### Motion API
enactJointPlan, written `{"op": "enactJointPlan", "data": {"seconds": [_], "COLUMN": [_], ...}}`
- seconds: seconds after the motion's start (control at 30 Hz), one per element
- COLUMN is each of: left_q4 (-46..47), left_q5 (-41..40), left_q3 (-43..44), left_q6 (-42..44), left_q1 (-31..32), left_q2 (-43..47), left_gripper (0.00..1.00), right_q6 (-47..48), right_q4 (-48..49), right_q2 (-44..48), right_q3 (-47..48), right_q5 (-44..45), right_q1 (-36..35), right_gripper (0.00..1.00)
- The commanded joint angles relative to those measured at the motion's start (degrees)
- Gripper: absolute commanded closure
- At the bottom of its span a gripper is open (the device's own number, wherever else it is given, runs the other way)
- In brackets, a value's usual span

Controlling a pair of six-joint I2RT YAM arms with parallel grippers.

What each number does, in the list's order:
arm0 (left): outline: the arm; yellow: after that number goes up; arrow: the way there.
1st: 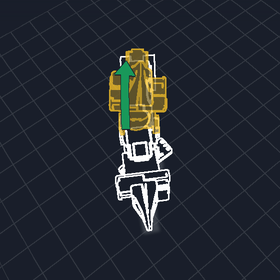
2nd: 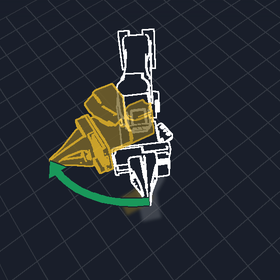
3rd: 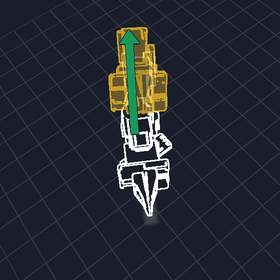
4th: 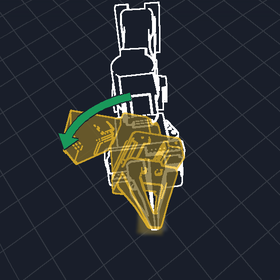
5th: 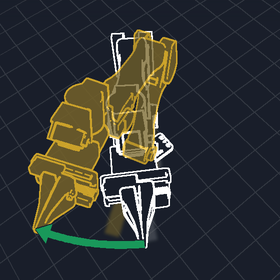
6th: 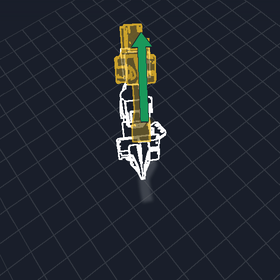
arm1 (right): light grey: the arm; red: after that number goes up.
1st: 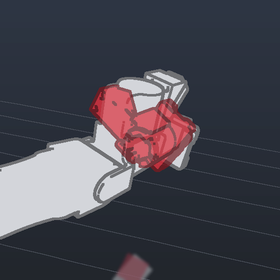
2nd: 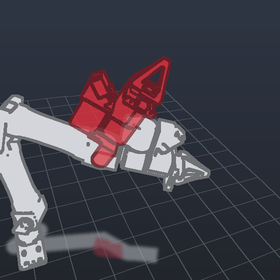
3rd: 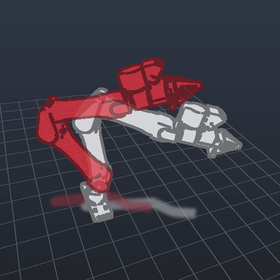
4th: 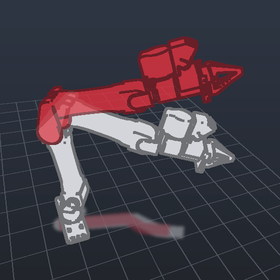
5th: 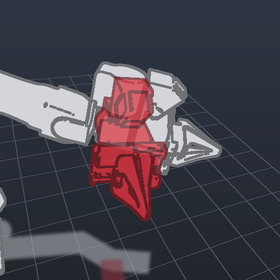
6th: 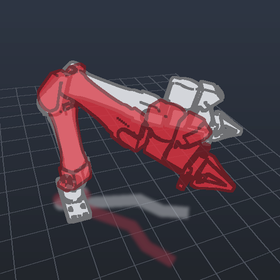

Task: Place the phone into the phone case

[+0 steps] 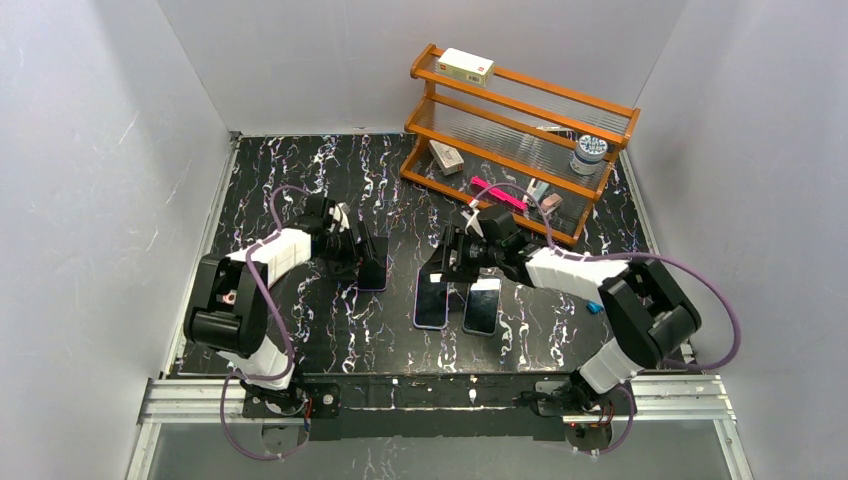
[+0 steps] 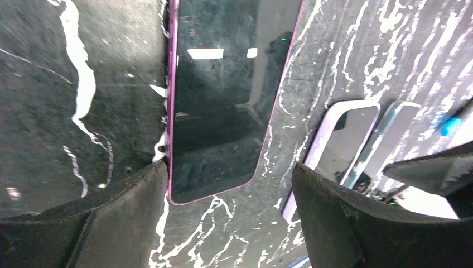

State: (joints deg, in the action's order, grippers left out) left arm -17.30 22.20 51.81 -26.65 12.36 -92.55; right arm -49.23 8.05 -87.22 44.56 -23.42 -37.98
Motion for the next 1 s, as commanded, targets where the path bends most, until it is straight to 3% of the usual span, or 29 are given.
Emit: {"op": "enactJointPlan", "data": {"seconds": [0.0,0.27,0.47,0.7,0.97], "left_q4": [9.74,13.93,16.60,21.51,21.23], "left_q5": [5.14,5.13,0.31,1.46,1.01], "left_q3": [-5.59,-9.52,-13.12,-14.19,-12.28], "left_q6": [-10.59,-17.26,-20.85,-21.12,-19.24], "left_q1": [0.03,-2.21,-4.98,-5.33,-5.59], "left_q2": [4.56,9.14,12.52,8.48,4.18], "left_gripper": [0.23,0.36,0.42,0.54,0.74], "right_q6": [-0.39,-1.59,0.34,4.82,3.52], "right_q4": [7.50,8.56,9.06,5.13,8.50], "right_q2": [-4.41,-14.38,-20.51,-27.82,-32.98], "right_q3": [5.26,13.15,19.25,26.02,26.27], "right_q5": [-4.38,-4.03,-4.05,-3.00,-2.65], "right_q1": [-1.06,-2.35,-3.58,-3.58,-3.72], "right_gripper": [0.24,0.29,0.29,0.34,0.40]}}
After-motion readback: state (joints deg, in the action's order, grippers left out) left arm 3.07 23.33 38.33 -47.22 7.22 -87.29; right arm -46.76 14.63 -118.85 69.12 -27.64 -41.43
